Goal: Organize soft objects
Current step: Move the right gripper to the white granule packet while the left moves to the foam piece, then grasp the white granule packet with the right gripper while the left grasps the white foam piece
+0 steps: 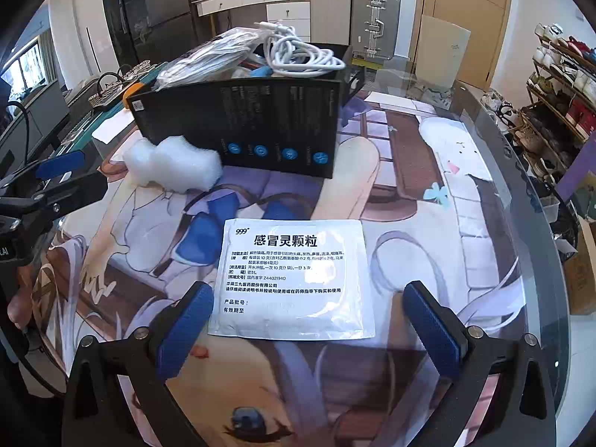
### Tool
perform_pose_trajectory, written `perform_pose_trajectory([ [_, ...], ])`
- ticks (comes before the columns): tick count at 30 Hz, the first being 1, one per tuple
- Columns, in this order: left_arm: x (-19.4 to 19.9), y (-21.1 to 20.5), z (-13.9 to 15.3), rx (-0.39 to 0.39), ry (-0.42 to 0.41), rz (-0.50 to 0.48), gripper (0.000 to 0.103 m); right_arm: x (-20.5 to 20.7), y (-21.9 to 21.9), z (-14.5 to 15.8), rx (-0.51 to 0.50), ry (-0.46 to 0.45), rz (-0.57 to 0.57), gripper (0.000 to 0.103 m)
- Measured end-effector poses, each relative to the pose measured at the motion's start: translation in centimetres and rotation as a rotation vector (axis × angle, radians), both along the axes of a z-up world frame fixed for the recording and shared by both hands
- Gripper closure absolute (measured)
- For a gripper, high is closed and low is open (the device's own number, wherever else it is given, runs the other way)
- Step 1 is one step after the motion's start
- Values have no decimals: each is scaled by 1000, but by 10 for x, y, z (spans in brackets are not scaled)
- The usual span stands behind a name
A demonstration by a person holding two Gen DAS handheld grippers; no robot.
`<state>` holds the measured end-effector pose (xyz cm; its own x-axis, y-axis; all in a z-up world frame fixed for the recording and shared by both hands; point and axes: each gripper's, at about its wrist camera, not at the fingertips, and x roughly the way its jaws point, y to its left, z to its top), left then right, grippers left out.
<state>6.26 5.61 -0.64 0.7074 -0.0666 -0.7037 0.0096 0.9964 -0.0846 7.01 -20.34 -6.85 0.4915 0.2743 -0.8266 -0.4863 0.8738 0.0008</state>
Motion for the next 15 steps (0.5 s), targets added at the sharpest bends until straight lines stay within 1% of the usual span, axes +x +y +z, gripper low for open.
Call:
perform_pose_trajectory([
  [6,5,-4,-4,-2,15,-10,0,6,7,0,5,-6,28,1],
  [7,6,-5,-4,-2,18,-10,0,6,8,0,6,-9,32,5],
  [8,7,-6,-5,-1,20,-11,0,6,7,2,11,-17,38,14],
  [9,7,-6,-5,0,22,-10,0,6,7,3,15,-23,42,20],
  [10,8,-7,-5,1,24,-10,0,7,6,4,19,-26,51,24],
  [12,9,-8,-6,1,29,-10,0,6,6,5,24,-31,72,28],
  [14,10,-9,-8,0,34,-9,0,4,4,6,29,-35,92,39],
  [15,11,-10,-8,0,40,-7,0,3,4,7,27,-39,102,40],
])
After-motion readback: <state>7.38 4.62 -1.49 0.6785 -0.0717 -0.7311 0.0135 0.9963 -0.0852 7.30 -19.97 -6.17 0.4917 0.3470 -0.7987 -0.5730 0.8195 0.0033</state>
